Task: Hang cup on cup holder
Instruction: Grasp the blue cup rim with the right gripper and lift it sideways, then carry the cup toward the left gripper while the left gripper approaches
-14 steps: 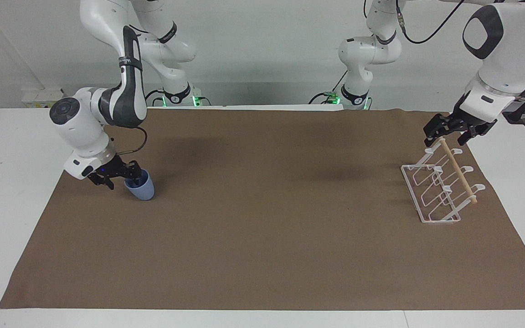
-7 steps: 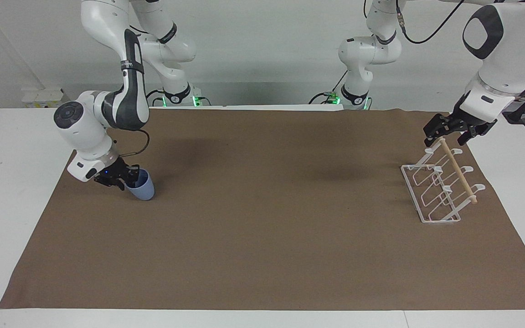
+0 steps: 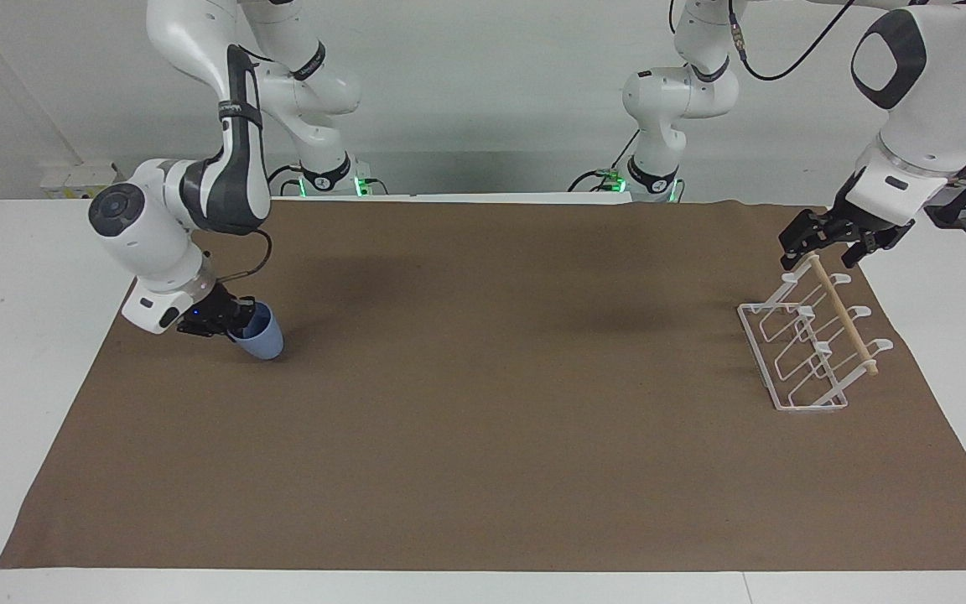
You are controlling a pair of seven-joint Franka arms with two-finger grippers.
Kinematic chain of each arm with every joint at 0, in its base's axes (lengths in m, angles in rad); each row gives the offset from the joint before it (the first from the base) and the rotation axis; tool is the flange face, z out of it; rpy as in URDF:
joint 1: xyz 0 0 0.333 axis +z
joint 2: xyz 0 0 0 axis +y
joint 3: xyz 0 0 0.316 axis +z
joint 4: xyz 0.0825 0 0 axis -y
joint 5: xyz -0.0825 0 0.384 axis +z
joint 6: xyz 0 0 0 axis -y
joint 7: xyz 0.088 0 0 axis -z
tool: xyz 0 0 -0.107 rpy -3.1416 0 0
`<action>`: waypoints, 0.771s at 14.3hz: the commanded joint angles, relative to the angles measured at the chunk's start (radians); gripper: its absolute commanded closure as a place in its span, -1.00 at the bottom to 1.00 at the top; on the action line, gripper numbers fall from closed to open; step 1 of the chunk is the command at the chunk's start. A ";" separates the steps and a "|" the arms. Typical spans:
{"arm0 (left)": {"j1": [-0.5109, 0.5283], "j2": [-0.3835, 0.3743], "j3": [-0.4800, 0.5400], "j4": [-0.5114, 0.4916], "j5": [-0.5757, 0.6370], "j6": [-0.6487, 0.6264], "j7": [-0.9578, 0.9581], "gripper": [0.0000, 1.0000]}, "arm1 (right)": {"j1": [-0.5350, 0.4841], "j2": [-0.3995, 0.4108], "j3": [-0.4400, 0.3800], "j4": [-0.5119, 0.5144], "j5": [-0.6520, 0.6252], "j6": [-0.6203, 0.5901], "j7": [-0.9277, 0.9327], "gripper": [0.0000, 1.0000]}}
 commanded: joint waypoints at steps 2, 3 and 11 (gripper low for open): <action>-0.014 -0.037 0.000 -0.028 0.019 -0.058 -0.002 -1.00 | 0.002 -0.036 0.042 0.115 0.200 -0.203 0.012 1.00; -0.014 -0.040 0.000 -0.025 0.019 -0.058 0.000 -1.00 | 0.002 -0.047 0.054 0.120 0.268 -0.230 0.044 1.00; -0.065 -0.103 -0.012 -0.116 -0.076 -0.055 -0.346 -1.00 | 0.179 -0.076 0.157 0.080 0.892 -0.117 0.553 1.00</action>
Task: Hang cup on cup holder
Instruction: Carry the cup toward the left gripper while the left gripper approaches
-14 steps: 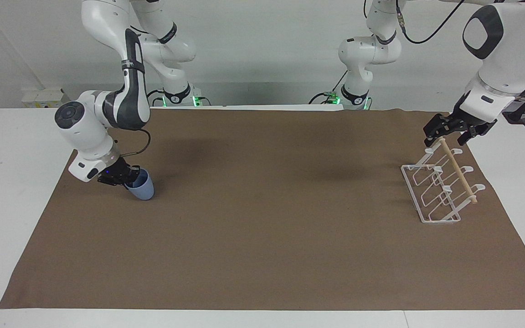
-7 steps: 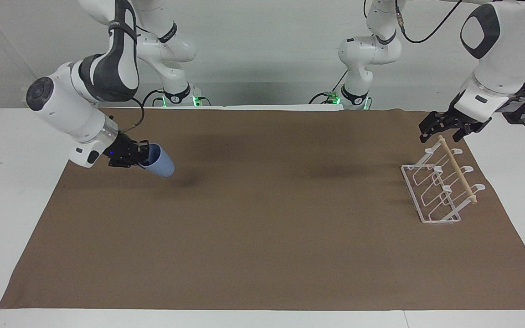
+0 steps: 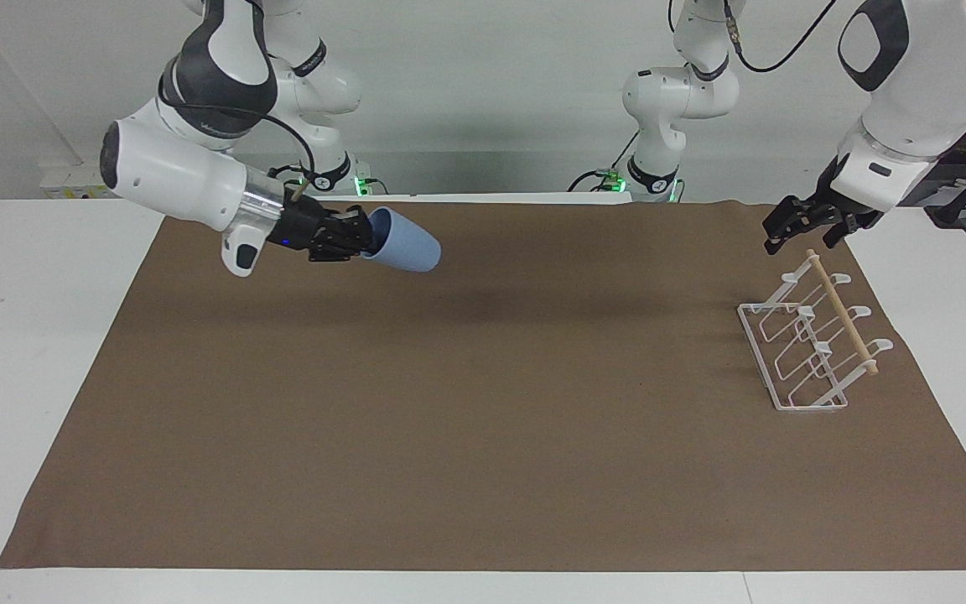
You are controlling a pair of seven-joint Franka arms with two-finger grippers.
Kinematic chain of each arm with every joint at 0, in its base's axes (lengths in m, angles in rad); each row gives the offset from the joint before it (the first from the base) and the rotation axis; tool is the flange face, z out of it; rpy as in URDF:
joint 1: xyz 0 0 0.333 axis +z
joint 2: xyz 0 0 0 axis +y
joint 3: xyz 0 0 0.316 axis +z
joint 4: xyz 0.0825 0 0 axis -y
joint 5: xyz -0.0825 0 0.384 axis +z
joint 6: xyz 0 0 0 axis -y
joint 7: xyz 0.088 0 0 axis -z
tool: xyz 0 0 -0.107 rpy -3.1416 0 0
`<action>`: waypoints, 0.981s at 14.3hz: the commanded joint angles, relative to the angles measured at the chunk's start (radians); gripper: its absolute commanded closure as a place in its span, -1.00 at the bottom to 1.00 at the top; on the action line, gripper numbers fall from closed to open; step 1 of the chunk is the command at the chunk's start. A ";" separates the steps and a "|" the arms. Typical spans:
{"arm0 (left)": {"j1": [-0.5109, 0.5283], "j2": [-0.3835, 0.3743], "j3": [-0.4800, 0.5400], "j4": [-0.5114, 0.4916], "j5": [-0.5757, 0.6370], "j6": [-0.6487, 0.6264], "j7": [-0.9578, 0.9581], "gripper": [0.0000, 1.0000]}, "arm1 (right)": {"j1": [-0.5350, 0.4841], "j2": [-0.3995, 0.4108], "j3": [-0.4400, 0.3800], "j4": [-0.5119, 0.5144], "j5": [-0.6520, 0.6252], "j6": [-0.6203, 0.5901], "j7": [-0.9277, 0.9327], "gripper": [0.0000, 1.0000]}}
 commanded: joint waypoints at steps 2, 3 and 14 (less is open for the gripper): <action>-0.060 -0.098 0.001 -0.161 -0.095 0.051 -0.320 -1.00 | 0.144 -0.008 0.007 -0.066 0.262 0.202 0.194 1.00; -0.078 -0.113 -0.001 -0.190 -0.127 0.062 -0.438 -1.00 | 0.161 -0.002 0.007 -0.080 0.368 0.236 0.195 1.00; -0.205 -0.138 -0.001 -0.275 -0.367 0.308 -1.256 -1.00 | 0.296 0.019 0.005 -0.126 0.150 0.412 0.226 1.00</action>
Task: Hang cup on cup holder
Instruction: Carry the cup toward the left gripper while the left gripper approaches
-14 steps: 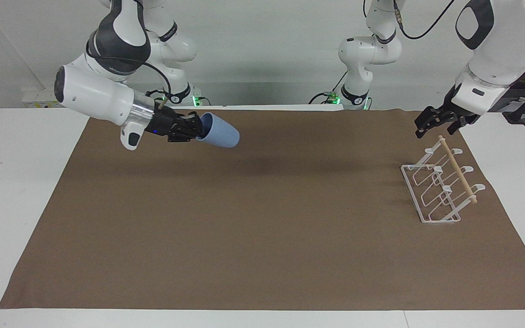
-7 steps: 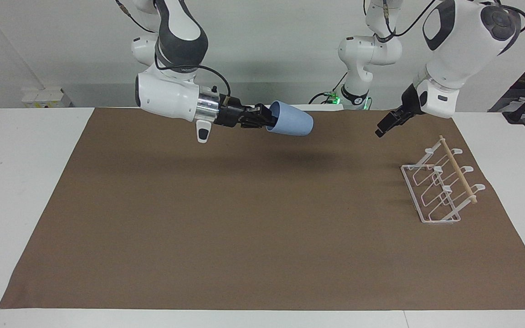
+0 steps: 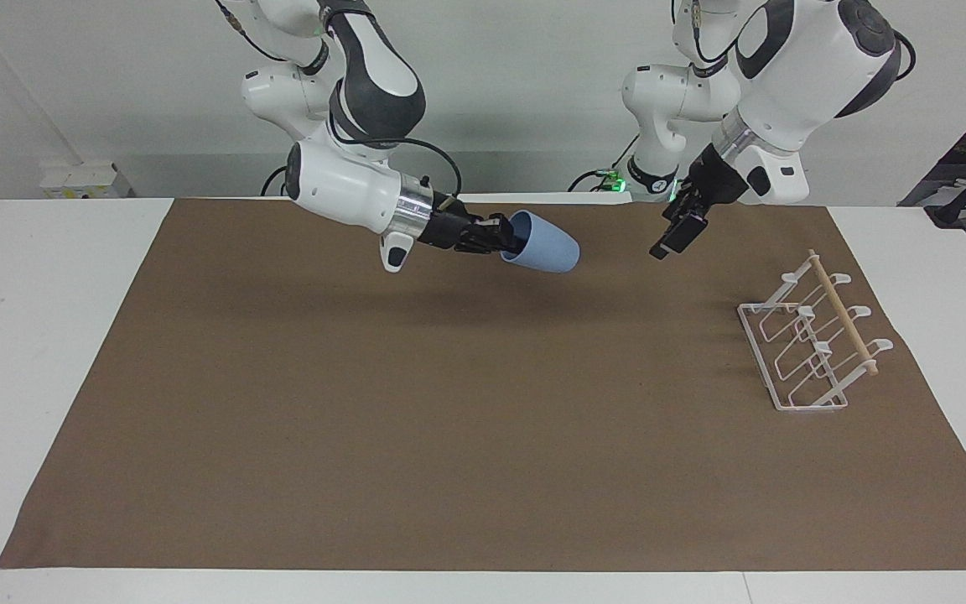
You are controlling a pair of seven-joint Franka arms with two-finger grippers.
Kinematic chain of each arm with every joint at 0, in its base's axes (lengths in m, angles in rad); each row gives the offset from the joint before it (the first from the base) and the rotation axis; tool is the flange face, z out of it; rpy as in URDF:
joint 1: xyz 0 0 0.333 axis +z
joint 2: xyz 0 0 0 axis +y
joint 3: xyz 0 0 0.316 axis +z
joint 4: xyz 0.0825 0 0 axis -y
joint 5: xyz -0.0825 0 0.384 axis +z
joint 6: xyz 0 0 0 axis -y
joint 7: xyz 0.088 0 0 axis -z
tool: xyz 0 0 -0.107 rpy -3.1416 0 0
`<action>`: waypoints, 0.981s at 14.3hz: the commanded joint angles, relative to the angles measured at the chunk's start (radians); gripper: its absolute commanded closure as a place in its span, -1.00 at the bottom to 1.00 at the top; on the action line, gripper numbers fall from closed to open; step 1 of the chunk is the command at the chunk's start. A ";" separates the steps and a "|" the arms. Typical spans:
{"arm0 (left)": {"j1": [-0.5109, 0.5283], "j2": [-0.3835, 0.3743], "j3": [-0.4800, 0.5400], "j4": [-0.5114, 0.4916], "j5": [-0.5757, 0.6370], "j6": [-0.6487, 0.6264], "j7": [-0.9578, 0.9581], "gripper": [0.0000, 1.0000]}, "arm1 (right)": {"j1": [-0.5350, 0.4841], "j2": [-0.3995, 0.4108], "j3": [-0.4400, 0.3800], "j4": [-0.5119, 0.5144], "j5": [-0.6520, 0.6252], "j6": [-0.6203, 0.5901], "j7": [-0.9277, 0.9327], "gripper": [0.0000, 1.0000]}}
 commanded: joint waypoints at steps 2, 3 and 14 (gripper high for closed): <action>-0.036 -0.083 0.009 -0.151 -0.111 0.104 -0.088 -1.00 | 0.018 -0.011 -0.003 -0.011 -0.033 0.027 0.033 1.00; -0.048 -0.097 0.006 -0.188 -0.134 0.134 -0.105 -1.00 | 0.020 -0.011 -0.003 -0.011 -0.033 0.027 0.034 1.00; -0.188 -0.039 0.006 -0.212 -0.255 0.380 -0.272 -1.00 | 0.021 -0.011 -0.003 -0.013 -0.033 0.027 0.034 1.00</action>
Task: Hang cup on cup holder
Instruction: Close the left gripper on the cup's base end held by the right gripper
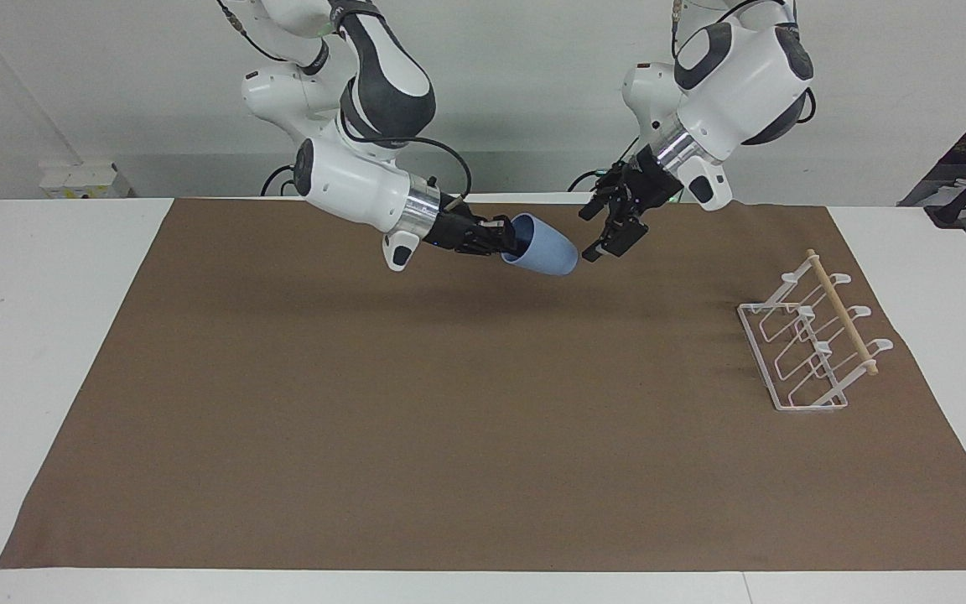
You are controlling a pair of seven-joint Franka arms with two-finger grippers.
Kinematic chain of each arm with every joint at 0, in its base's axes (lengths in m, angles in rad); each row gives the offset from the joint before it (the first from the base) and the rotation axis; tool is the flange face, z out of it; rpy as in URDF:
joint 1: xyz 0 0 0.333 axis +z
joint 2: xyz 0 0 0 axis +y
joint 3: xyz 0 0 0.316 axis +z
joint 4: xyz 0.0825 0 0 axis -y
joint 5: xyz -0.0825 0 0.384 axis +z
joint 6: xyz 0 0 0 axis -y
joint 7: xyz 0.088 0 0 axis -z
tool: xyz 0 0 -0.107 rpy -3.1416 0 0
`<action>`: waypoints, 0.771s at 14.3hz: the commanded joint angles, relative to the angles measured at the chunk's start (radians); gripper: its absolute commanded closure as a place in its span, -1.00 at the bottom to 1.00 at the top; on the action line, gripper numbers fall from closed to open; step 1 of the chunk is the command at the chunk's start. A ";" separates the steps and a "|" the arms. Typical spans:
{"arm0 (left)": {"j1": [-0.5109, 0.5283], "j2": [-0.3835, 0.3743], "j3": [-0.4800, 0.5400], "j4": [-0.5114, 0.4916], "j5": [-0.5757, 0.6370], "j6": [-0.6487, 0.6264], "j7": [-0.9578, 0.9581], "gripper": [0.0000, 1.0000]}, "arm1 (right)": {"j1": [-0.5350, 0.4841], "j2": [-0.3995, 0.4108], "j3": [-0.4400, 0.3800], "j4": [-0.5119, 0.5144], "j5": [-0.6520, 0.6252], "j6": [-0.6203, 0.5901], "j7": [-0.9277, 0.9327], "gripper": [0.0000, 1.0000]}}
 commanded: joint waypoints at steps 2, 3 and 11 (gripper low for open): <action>-0.050 0.022 0.009 -0.029 -0.020 0.089 -0.042 -1.00 | 0.005 -0.011 -0.003 -0.008 -0.021 0.010 0.025 1.00; -0.051 0.037 0.009 -0.029 -0.020 0.099 -0.042 -1.00 | 0.005 -0.011 -0.003 -0.008 -0.021 0.010 0.025 1.00; -0.097 0.059 0.008 -0.021 -0.075 0.126 -0.078 -0.41 | 0.003 -0.011 -0.003 -0.008 -0.021 0.010 0.025 1.00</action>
